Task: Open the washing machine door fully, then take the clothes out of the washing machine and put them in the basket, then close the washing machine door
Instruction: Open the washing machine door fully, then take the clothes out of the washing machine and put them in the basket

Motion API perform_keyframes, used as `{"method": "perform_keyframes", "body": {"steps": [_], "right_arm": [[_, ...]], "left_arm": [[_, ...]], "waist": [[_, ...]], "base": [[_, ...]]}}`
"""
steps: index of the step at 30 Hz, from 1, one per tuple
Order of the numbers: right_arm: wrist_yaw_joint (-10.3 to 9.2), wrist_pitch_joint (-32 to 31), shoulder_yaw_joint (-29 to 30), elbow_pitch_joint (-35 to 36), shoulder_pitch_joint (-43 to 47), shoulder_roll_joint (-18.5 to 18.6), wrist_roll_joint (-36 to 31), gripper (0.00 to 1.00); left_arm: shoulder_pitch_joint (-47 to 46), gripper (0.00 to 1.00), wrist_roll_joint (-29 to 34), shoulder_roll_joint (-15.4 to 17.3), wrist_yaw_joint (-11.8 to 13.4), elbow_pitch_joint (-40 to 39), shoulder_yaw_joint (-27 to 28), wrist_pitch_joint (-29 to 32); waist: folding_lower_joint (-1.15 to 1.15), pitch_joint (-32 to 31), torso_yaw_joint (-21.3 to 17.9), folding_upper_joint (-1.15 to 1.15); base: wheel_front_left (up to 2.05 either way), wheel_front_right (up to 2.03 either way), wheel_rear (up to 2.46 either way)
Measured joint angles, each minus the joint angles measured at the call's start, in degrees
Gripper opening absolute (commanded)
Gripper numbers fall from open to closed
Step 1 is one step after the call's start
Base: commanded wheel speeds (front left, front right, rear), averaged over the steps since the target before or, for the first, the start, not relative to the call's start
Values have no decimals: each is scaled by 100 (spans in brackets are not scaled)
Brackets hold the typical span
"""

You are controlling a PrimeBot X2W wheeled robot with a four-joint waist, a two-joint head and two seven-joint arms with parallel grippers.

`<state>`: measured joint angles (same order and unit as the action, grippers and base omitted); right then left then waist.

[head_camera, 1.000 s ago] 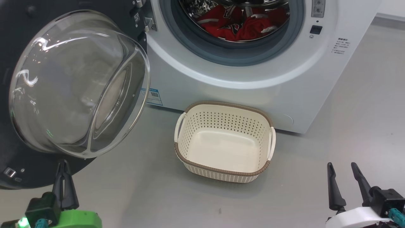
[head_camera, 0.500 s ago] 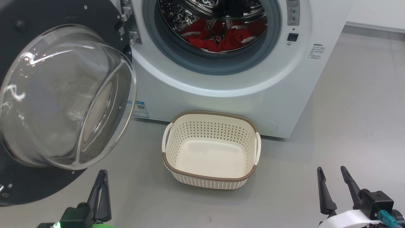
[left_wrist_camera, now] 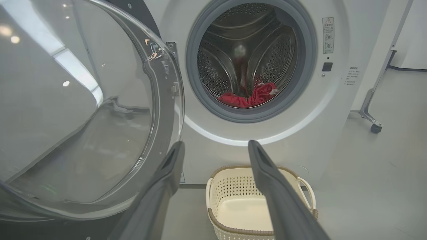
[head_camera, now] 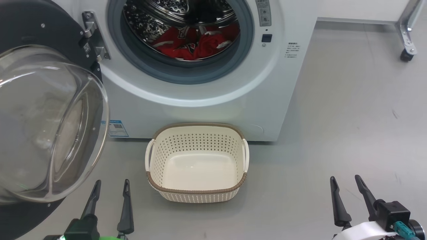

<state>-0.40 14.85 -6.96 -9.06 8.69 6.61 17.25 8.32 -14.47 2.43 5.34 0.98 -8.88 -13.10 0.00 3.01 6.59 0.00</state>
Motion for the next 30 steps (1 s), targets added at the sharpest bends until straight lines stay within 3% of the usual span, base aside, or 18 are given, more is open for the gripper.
{"method": "perform_keyframes", "body": {"steps": [11,30], "right_arm": [[-22,0,20,157,0,35,-29,100],[-25,-52,8,412,3,68,-71,100]], "left_arm": [[-3,100,11,3,42,68,-77,176],[-15,100,11,3,89,103,-192,244]], "waist": [[0,-57,-468,0],[0,-125,-501,0]], "base": [[0,0,0],[0,0,0]]}}
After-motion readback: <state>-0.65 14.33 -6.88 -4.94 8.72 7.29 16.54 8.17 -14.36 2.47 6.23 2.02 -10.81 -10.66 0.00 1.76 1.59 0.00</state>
